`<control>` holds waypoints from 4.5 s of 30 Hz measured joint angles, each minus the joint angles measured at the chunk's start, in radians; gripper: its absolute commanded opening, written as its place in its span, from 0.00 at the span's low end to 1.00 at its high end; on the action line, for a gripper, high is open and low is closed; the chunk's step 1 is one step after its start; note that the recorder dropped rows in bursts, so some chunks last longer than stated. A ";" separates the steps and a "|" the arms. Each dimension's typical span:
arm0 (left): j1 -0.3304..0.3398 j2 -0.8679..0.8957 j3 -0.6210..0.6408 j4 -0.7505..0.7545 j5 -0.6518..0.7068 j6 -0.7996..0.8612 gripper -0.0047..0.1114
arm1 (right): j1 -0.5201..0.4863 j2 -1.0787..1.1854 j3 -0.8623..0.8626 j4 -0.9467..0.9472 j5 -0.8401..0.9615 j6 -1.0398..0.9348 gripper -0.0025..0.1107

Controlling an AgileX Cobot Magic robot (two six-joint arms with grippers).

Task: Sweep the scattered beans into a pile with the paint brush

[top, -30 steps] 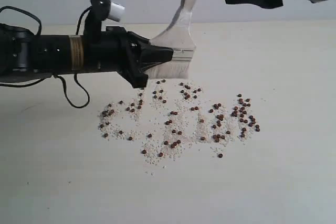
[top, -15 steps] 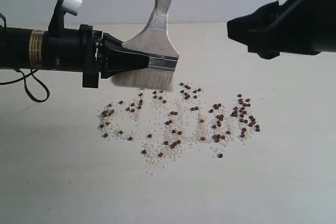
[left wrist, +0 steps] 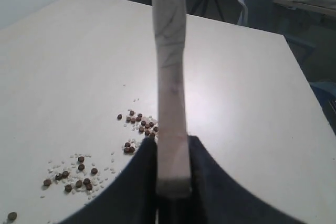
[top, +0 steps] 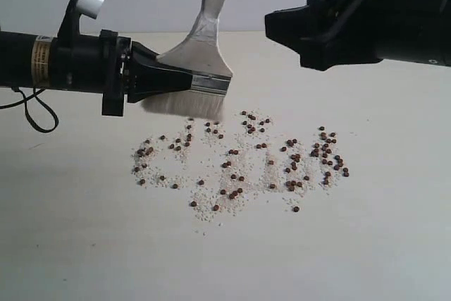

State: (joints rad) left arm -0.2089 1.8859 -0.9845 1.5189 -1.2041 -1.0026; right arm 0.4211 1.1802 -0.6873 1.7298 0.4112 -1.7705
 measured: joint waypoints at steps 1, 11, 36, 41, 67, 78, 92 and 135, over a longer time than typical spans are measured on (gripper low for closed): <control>0.002 0.000 0.000 0.003 0.000 0.000 0.04 | 0.000 0.008 -0.002 0.005 0.039 -0.041 0.56; 0.007 0.000 0.000 0.031 0.000 0.004 0.04 | 0.002 0.119 -0.079 0.007 0.189 -0.297 0.56; 0.051 0.000 0.000 0.041 0.000 0.023 0.04 | -0.137 0.200 -0.173 0.009 0.036 -0.323 0.56; 0.051 0.000 0.000 0.041 0.000 0.023 0.04 | -0.336 0.254 -0.173 0.013 0.429 -0.323 0.56; 0.051 0.000 0.000 0.036 0.000 0.025 0.04 | -0.450 0.425 -0.168 0.013 0.797 -0.230 0.56; 0.025 0.070 -0.110 -0.036 0.000 -0.011 0.04 | -0.450 0.524 -0.255 0.009 0.804 -0.208 0.56; 0.023 0.169 -0.182 -0.038 -0.002 -0.048 0.04 | -0.356 0.618 -0.393 0.011 0.797 -0.300 0.56; 0.023 0.171 -0.186 -0.010 -0.002 0.003 0.04 | -0.204 0.809 -0.667 0.009 0.801 -0.324 0.56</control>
State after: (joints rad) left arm -0.1857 2.0566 -1.1703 1.5084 -1.2058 -0.9995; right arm 0.2168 1.9896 -1.3540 1.7387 1.2120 -2.0944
